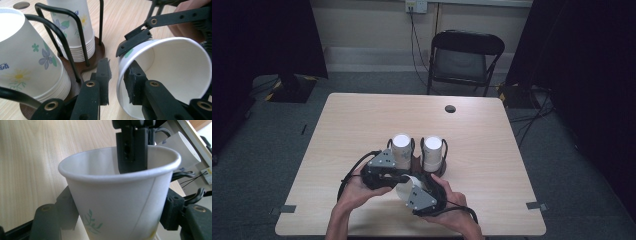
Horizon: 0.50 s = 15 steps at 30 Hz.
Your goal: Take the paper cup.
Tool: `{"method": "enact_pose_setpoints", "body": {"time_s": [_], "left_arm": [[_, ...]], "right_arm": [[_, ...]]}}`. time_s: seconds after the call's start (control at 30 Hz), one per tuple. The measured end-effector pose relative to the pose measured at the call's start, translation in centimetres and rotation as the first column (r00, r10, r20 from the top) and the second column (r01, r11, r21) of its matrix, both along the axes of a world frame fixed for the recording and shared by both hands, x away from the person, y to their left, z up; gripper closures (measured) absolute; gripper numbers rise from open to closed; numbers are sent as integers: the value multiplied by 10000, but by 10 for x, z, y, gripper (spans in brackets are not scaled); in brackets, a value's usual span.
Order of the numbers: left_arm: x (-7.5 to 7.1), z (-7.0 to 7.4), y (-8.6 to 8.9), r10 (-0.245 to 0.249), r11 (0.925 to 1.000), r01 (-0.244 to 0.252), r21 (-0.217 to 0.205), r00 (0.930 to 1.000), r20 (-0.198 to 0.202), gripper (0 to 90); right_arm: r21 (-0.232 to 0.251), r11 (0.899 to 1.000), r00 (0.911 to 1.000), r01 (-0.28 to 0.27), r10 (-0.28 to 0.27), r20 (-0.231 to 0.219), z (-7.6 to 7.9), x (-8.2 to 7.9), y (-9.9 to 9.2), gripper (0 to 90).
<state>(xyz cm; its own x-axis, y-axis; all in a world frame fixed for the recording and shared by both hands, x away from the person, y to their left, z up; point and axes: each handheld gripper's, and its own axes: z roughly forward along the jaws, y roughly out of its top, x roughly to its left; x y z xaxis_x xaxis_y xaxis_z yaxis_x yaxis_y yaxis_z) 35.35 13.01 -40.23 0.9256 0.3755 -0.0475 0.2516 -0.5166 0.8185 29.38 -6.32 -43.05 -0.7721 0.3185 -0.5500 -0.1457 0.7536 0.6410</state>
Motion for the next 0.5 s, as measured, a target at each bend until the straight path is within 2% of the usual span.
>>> {"method": "enact_pose_setpoints", "body": {"time_s": [0.07, 0.17, 0.37, 0.5], "left_arm": [[-2, -1, 0, 89, 10000, -89, -5, 9996, 271, 749], [-4, -4, 1, 169, 9993, -153, -337, 9988, 455, 776], [-5, -5, 2, 312, 9979, -283, -578, 9983, 493, 773], [-6, -4, 4, 363, 9974, -319, -647, 9970, 686, 780]], "right_arm": [[127, 9999, 10000, 32, -31, -85, 0, 1, -2, 313], [334, 9993, 9998, 162, -157, -158, 1, 1, -4, 316], [757, 9968, 9992, 246, -221, -339, 1, 3, -7, 323], [1225, 9920, 9977, 316, -239, -638, 1, 4, -10, 325]]}}
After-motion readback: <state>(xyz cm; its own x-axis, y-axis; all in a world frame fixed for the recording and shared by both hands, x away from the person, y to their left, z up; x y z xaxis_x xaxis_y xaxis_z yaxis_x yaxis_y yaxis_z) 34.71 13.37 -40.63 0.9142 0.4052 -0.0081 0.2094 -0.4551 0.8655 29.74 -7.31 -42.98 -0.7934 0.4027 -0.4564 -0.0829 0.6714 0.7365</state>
